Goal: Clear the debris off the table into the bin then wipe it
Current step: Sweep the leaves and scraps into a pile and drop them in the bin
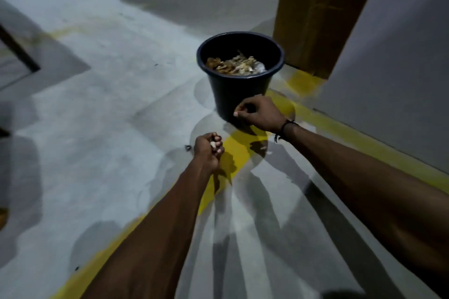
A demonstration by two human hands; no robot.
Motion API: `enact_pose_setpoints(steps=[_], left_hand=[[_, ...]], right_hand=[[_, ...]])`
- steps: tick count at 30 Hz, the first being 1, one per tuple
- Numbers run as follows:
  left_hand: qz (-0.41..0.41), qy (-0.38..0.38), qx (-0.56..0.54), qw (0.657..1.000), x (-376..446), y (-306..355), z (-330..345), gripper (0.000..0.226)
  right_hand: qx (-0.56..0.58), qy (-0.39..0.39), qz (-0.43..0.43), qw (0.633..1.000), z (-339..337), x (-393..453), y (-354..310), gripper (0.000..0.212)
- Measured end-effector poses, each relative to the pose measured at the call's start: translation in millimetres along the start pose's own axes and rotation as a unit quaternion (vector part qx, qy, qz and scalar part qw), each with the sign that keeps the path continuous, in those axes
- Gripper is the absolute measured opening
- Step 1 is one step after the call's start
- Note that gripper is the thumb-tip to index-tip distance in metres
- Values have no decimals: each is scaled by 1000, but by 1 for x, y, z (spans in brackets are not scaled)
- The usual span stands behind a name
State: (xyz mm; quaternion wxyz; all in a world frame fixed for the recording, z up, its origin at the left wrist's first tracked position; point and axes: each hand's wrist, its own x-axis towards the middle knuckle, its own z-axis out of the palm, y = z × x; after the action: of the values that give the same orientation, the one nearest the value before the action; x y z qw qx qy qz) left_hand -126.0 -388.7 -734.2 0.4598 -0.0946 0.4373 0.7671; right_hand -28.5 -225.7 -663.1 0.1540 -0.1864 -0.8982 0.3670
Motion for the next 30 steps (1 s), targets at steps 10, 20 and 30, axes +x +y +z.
enact_pose_setpoints(steps=[10,20,30], left_hand=[[71,134,23,988,-12,69,-114,25],[26,153,127,980,-14,72,-148,27],[15,142,136,980,-6,75,-118,29]], right_hand=[[-18,-120,-18,992,121,20,-38,17],[-106,-111,16,988,205,28,-16,27],[3,-86,-21,996,159,38,-39,7]])
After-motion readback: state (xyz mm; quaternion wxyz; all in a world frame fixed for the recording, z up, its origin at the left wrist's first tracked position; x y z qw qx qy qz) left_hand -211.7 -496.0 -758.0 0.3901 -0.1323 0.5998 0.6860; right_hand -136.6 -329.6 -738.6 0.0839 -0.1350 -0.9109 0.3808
